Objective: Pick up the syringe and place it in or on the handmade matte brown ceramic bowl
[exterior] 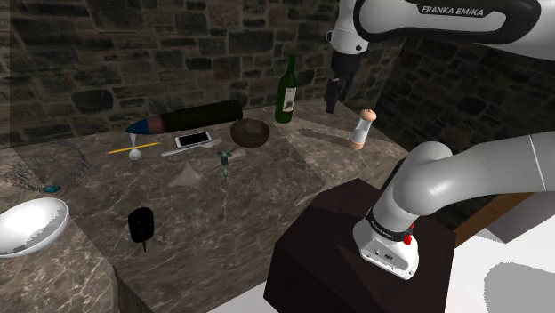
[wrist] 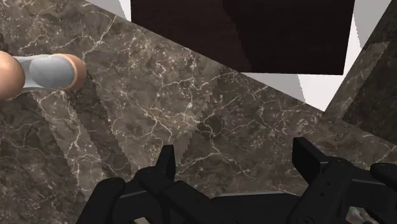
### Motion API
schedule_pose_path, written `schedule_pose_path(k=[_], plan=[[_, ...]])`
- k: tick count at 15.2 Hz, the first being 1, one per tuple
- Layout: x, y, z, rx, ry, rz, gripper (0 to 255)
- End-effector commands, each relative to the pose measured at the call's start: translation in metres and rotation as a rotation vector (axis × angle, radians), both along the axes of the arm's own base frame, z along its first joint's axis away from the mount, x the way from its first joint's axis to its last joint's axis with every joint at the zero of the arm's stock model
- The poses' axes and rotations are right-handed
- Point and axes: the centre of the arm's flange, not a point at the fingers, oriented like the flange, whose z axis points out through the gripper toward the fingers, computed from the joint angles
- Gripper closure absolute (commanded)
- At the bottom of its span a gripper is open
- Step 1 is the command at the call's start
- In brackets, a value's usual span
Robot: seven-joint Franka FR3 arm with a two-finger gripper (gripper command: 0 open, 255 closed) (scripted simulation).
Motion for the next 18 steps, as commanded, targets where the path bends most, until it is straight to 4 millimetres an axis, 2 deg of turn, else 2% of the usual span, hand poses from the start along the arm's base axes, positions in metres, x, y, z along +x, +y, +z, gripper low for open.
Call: schedule_pose_path(k=[1, 18], plan=[[0.000, 0.000, 0.000, 0.000, 0.000, 0.000, 0], [0.122, 0.155, -0.088, 0.042, -0.040, 0.129, 0]])
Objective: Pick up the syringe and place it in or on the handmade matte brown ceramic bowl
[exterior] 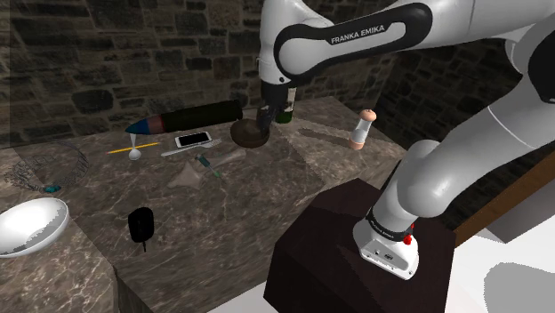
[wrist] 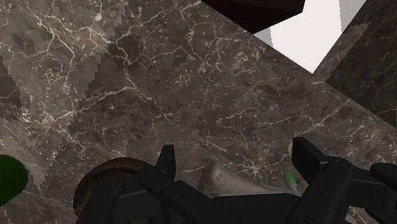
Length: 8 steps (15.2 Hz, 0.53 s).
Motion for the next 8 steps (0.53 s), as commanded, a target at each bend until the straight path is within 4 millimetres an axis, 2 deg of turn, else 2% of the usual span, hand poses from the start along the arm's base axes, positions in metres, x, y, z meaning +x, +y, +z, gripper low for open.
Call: schedule_pose_path(k=[1, 8], plan=[[0.012, 0.022, -0.011, 0.006, -0.005, 0.015, 0], [0.057, 0.091, -0.044, 0.023, -0.022, 0.068, 0]])
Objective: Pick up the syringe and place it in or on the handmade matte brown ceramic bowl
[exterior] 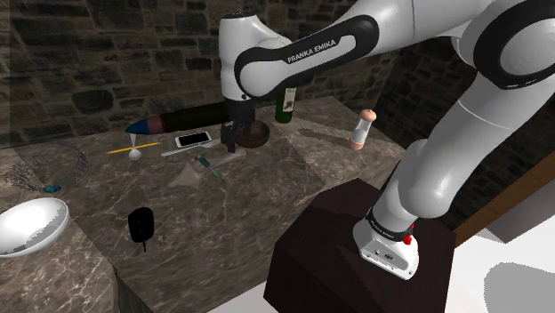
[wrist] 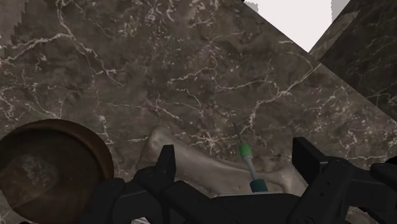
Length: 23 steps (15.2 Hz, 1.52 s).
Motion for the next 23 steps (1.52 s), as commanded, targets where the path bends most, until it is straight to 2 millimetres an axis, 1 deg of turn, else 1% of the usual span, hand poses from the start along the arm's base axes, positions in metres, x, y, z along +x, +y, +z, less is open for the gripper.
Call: schedule_pose_path(k=[1, 2, 10, 18, 19, 23], plan=[[0.012, 0.019, -0.009, 0.006, -0.005, 0.015, 0], [0.018, 0.028, -0.014, 0.008, -0.008, 0.022, 0], [0.018, 0.029, -0.054, 0.008, -0.008, 0.022, 0], [0.018, 0.029, -0.054, 0.008, -0.008, 0.022, 0], [0.018, 0.029, -0.054, 0.008, -0.008, 0.022, 255], [0.018, 0.029, -0.054, 0.008, -0.008, 0.022, 255]])
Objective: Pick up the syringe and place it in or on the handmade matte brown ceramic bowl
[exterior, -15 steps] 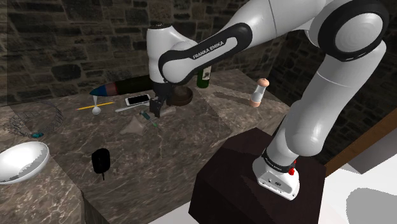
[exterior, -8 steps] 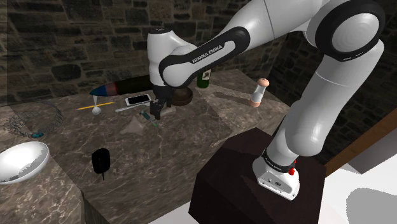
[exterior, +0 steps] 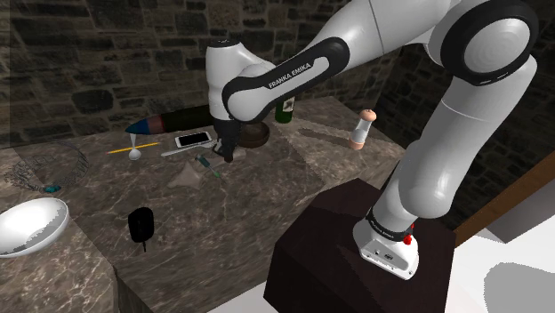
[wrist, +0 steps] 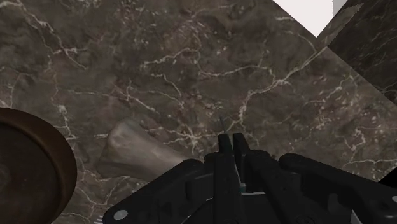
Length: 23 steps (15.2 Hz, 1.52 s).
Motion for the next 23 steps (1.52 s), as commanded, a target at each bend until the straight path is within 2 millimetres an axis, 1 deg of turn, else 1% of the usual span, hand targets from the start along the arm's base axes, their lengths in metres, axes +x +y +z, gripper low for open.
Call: schedule_pose_path(k=[1, 5, 6, 9, 12, 13, 19, 20, 23], plan=[[0.000, 0.000, 0.000, 0.000, 0.000, 0.000, 255], [0.000, 0.000, 0.000, 0.000, 0.000, 0.000, 255], [0.000, 0.000, 0.000, 0.000, 0.000, 0.000, 0], [0.037, 0.041, -0.001, -0.105, 0.038, -0.006, 0], [0.074, 0.080, -0.009, -0.211, 0.076, -0.013, 0], [0.075, 0.081, -0.009, -0.212, 0.077, -0.013, 0], [0.073, 0.075, -0.040, -0.212, 0.077, -0.013, 0], [0.072, 0.073, -0.048, -0.212, 0.077, -0.013, 0], [0.072, 0.073, -0.048, -0.212, 0.077, -0.013, 0]])
